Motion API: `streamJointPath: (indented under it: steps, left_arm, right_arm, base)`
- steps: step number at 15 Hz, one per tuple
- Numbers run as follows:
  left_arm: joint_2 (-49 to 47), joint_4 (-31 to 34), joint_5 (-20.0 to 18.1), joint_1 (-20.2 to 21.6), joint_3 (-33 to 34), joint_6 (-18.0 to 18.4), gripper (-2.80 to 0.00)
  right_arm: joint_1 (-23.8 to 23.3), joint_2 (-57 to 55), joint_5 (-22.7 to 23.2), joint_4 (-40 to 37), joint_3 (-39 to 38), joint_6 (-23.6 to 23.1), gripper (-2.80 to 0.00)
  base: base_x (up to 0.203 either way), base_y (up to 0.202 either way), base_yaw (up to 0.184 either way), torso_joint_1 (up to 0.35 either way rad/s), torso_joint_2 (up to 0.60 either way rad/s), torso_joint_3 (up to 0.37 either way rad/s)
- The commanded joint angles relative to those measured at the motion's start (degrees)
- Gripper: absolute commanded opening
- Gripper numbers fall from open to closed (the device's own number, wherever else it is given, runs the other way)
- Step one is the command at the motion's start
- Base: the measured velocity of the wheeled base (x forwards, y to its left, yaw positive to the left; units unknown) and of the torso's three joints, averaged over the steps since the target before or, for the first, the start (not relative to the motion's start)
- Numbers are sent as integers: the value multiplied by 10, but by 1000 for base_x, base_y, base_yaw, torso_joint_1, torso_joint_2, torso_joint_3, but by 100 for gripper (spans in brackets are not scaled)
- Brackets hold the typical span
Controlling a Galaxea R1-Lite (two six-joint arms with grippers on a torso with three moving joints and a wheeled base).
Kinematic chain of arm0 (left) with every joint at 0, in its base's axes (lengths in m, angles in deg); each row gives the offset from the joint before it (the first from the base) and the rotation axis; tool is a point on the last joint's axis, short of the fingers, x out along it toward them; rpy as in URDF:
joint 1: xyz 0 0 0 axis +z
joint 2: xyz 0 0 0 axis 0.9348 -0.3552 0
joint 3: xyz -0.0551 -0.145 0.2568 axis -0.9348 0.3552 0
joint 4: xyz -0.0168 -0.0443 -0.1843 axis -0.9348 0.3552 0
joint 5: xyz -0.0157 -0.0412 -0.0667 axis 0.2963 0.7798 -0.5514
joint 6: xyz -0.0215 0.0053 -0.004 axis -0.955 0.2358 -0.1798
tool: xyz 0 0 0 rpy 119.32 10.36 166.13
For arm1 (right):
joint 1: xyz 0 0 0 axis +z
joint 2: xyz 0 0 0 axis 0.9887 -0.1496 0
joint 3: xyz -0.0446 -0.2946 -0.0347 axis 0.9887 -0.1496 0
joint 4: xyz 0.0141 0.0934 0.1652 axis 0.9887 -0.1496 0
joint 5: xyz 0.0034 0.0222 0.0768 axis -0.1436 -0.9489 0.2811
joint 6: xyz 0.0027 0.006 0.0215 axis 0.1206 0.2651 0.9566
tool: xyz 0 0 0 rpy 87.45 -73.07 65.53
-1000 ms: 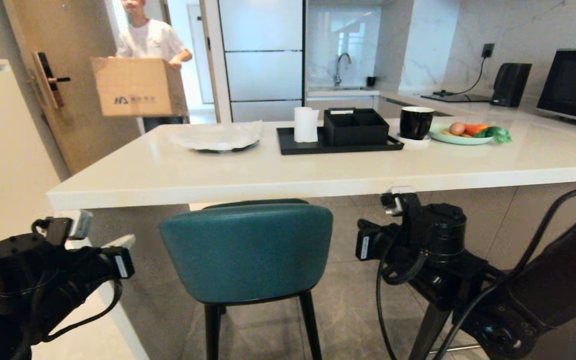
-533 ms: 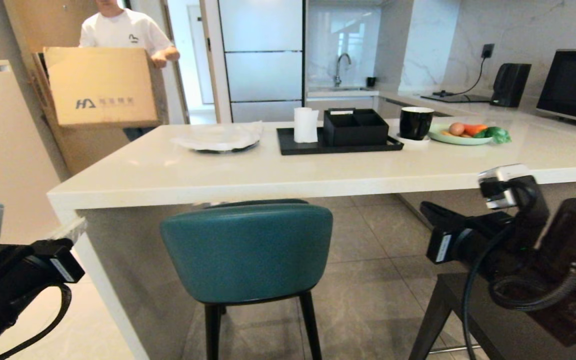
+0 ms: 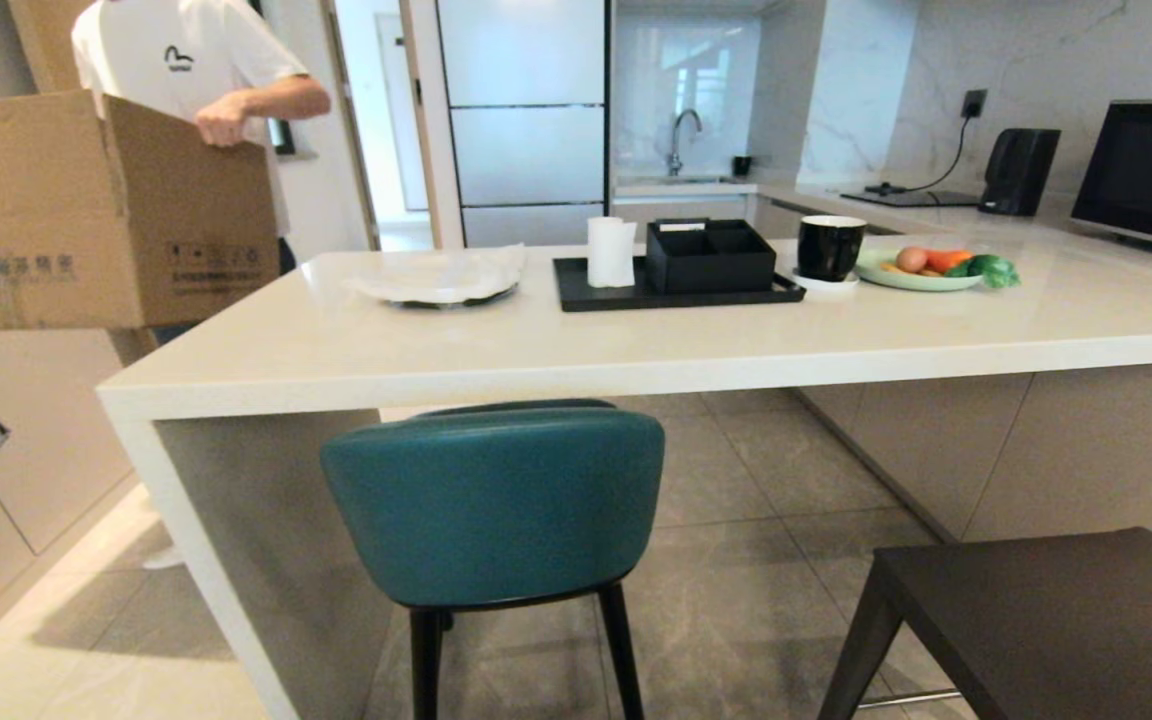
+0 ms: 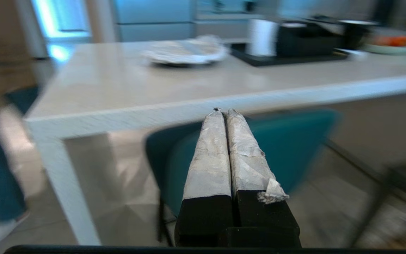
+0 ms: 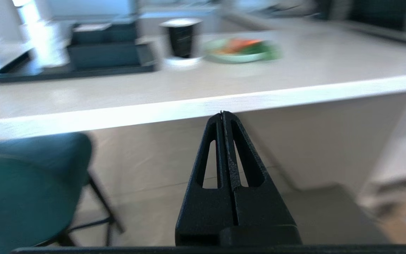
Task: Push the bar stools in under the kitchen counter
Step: Push the gray chair back under the dining table
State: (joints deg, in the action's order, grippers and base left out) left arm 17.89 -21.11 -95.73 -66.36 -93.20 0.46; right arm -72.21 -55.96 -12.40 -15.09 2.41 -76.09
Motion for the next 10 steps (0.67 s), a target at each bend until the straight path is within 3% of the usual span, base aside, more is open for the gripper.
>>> streamJointPath:
  steps: [1, 4, 6, 7, 9, 10]
  left_arm:
    - [133, 155, -28, -11, -56, -3, -280]
    - [195, 282, -42, -53, -123, -5, -280]
    - [241, 382, -35, -84, -156, -3, -280]
    - [246, 394, -9, -87, -161, -2, -280]
    - [246, 394, 82, -88, -183, -1, -280]
    - [246, 399, 99, -88, -200, -1, -280]
  right_arm:
    - [-40, 132, 0, -93, 13, -4, -280]
    - [-67, 242, 6, -202, 18, -11, -280]
    - [-74, 310, 41, -250, 19, -16, -280]
    - [-79, 335, 69, -264, 19, -23, -280]
    - [-87, 371, 115, -275, 17, -31, -280]
    - [-88, 379, 128, -276, 18, -32, -280]
  base:
    - [0, 0, 0, 0, 0, 0]
    - [0, 0, 0, 0, 0, 0]
    - [0, 0, 0, 0, 0, 0]
    - [0, 0, 0, 0, 0, 0]
    - [0, 0, 0, 0, 0, 0]
    - [0, 0, 0, 0, 0, 0]
